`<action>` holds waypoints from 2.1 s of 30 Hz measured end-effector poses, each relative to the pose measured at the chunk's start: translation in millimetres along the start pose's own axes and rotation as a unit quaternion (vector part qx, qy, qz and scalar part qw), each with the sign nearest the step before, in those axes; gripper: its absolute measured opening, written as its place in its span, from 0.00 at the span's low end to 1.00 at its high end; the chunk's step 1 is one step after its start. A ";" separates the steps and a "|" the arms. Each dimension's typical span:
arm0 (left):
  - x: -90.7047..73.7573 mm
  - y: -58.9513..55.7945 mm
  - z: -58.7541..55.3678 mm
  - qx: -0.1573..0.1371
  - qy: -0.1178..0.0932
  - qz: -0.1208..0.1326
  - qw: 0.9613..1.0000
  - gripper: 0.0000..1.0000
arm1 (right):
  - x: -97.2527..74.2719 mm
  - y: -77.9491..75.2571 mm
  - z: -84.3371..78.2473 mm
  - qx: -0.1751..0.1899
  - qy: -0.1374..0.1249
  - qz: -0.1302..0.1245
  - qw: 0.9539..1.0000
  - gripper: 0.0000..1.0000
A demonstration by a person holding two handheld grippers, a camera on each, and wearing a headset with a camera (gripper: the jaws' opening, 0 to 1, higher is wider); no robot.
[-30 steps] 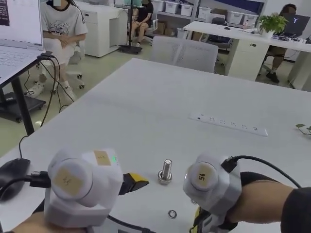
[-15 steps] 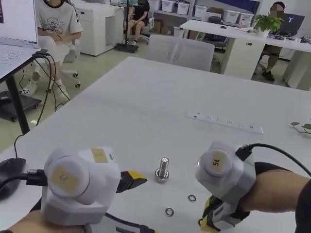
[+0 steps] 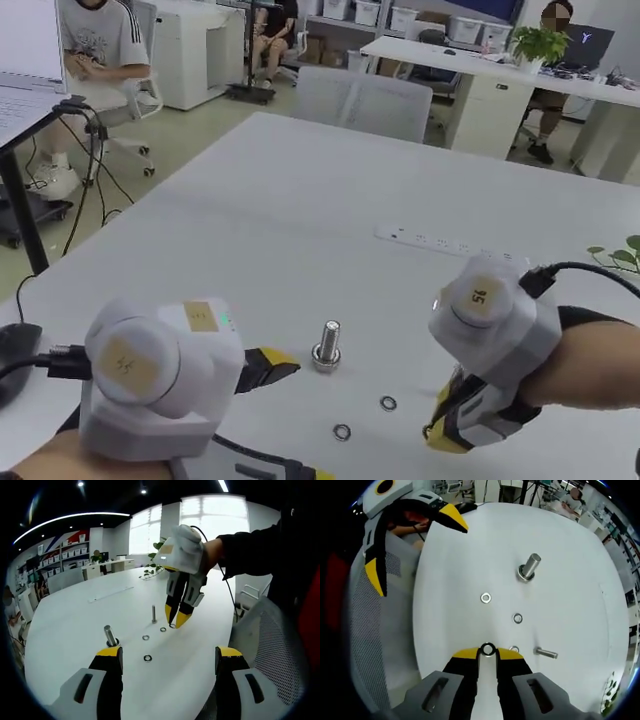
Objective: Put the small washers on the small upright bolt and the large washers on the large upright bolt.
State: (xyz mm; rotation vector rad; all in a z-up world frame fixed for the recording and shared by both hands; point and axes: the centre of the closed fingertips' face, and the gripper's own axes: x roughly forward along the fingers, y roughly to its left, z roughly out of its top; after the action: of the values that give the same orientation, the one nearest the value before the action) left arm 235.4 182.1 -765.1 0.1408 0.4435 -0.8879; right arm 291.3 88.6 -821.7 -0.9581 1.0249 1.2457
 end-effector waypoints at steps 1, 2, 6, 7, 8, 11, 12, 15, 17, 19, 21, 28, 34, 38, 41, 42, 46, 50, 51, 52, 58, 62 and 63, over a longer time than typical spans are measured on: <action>0.1 0.0 -0.5 0.001 0.001 0.000 1.000 0.75 | -1.6 0.4 0.0 0.002 -0.002 0.002 1.000 0.14; 0.2 0.0 -1.5 0.002 0.003 0.001 1.000 0.75 | -3.7 -0.3 0.4 0.005 -0.006 0.002 1.000 0.14; 0.3 -1.8 -0.7 0.003 0.002 -0.002 1.000 0.75 | -9.4 -4.6 -3.1 0.008 -0.004 -0.003 1.000 0.14; 0.3 -1.9 -0.7 0.003 0.002 -0.002 1.000 0.75 | -11.5 -6.0 -4.5 0.008 -0.003 -0.005 1.000 0.14; 0.2 -1.8 -0.9 0.002 0.001 -0.002 1.000 0.75 | -12.9 -7.3 -5.5 0.009 -0.002 -0.006 1.000 0.14; -0.4 -1.2 -0.9 -0.001 0.000 -0.002 1.000 0.75 | -18.6 -13.5 -9.8 0.009 0.004 -0.012 1.000 0.14; -0.5 -1.4 -0.9 -0.001 0.000 -0.002 1.000 0.75 | -20.1 -15.5 -10.3 0.009 0.004 -0.014 1.000 0.14; -0.4 -2.7 -0.8 0.000 0.000 -0.003 1.000 0.75 | -24.8 -23.3 -11.1 0.011 0.005 -0.021 1.000 0.14; -0.5 -2.6 -1.5 -0.001 0.002 -0.003 1.000 0.75 | -28.2 -28.9 -10.7 0.012 0.005 -0.025 1.000 0.14; -0.9 -2.1 -1.3 -0.002 0.001 -0.002 1.000 0.75 | -32.2 -35.1 -10.3 0.014 0.003 -0.030 0.999 0.14; -1.2 -1.8 -0.9 -0.003 0.000 -0.001 1.000 0.75 | -35.7 -42.7 -11.0 0.016 0.004 -0.036 0.999 0.14; -1.6 0.3 -1.0 -0.005 0.000 0.003 1.000 0.75 | -42.9 -59.9 -12.2 0.016 0.010 -0.048 0.999 0.14; -1.4 1.8 -2.2 -0.007 0.003 0.004 1.000 0.75 | -40.5 -71.0 -10.0 0.014 0.013 -0.051 0.998 0.14; -1.7 3.8 -2.6 -0.010 0.003 0.007 1.000 0.75 | -36.0 -75.7 -8.5 0.015 0.016 -0.047 0.999 0.14; -1.9 5.0 -3.4 -0.010 0.005 0.008 1.000 0.75 | -31.0 -80.9 -9.9 0.013 0.021 -0.045 0.999 0.14; -1.8 5.2 -3.5 -0.011 0.004 0.008 1.000 0.75 | -29.8 -81.6 -10.2 0.013 0.022 -0.043 0.999 0.14; -1.5 7.1 -4.7 -0.012 0.007 0.010 1.000 0.75 | -24.5 -84.3 -10.9 0.013 0.024 -0.039 0.999 0.14; -1.2 7.9 -6.0 -0.013 0.009 0.010 1.000 0.75 | -20.5 -86.6 -11.1 0.014 0.025 -0.034 0.999 0.14; -1.0 8.0 -6.4 -0.013 0.010 0.010 1.000 0.75 | -19.8 -86.6 -11.1 0.014 0.025 -0.033 0.999 0.14; -1.0 8.0 -6.5 -0.013 0.010 0.010 1.000 0.75 | -18.7 -86.9 -11.2 0.013 0.025 -0.032 0.999 0.14; -0.6 8.7 -7.9 -0.014 0.012 0.011 1.000 0.75 | -14.3 -87.6 -13.1 0.012 0.029 -0.027 0.999 0.14; -0.3 8.7 -9.1 -0.014 0.014 0.012 1.000 0.75 | -12.0 -87.4 -14.4 0.011 0.031 -0.025 0.999 0.14; -0.3 8.6 -9.3 -0.015 0.014 0.012 1.000 0.75 | -11.5 -87.7 -14.4 0.011 0.030 -0.024 0.999 0.14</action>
State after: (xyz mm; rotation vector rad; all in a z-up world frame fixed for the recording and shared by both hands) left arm 239.0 190.5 -773.8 0.1317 0.4799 -0.8558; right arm 377.1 64.0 -813.2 -1.0031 1.0552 1.1688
